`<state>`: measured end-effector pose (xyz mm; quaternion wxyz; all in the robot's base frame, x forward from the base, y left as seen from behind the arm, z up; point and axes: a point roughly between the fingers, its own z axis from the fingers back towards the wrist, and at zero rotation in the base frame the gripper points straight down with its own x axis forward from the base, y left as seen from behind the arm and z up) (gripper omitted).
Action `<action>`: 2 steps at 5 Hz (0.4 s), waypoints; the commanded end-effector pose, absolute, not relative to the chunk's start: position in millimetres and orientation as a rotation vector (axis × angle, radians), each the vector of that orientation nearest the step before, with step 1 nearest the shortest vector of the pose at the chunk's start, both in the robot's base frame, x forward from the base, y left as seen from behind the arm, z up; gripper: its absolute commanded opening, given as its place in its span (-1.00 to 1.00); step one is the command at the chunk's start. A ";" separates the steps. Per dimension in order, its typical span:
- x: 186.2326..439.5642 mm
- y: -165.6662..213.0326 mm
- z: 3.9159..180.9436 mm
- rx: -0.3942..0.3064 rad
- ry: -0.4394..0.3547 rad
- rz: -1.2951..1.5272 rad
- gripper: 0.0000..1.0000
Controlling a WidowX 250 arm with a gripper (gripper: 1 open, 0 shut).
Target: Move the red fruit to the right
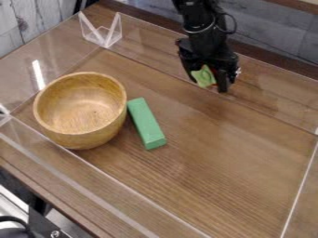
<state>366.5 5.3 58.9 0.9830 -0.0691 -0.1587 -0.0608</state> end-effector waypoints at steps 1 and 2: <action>373.7 -0.2 92.8 -0.107 -0.402 -0.055 1.00; 376.9 -18.7 97.6 -0.097 -0.405 0.003 -1.00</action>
